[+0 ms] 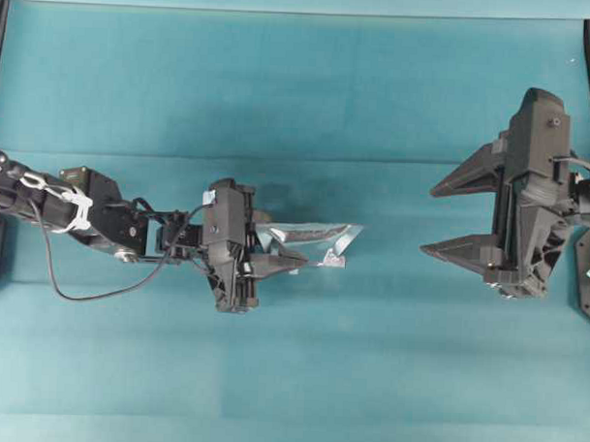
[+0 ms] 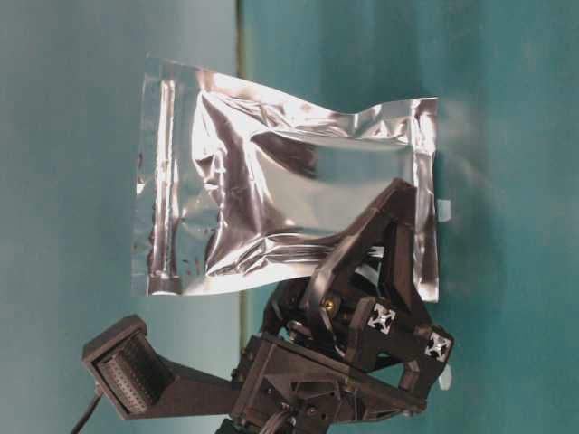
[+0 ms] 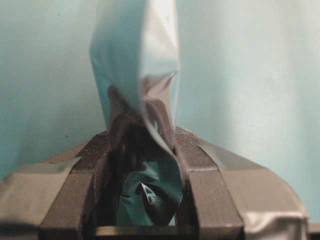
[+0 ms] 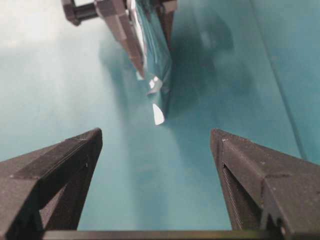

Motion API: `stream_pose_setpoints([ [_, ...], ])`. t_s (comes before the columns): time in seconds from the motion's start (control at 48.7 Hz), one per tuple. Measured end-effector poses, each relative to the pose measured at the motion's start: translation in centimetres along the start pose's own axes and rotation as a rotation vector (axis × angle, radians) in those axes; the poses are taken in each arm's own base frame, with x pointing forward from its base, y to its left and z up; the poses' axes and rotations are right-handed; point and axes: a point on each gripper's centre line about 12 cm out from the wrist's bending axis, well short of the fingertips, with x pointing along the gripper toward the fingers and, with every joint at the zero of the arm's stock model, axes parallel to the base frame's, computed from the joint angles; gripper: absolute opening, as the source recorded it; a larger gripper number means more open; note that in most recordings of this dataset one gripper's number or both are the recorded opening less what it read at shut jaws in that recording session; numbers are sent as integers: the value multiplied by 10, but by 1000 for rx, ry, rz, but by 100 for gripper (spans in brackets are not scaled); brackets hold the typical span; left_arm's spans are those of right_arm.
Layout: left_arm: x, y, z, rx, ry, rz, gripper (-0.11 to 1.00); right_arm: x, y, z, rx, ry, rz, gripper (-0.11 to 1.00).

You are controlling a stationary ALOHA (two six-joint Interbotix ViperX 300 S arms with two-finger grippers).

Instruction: Hand over the silver zip bag and make it stand upright.

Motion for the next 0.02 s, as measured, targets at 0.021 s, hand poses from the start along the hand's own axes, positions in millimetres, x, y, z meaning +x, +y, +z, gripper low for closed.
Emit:
stream_pose_setpoints([
  [0.021, 0, 0, -1, 0, 2, 0, 29, 0, 0, 0, 0, 0, 0, 89],
])
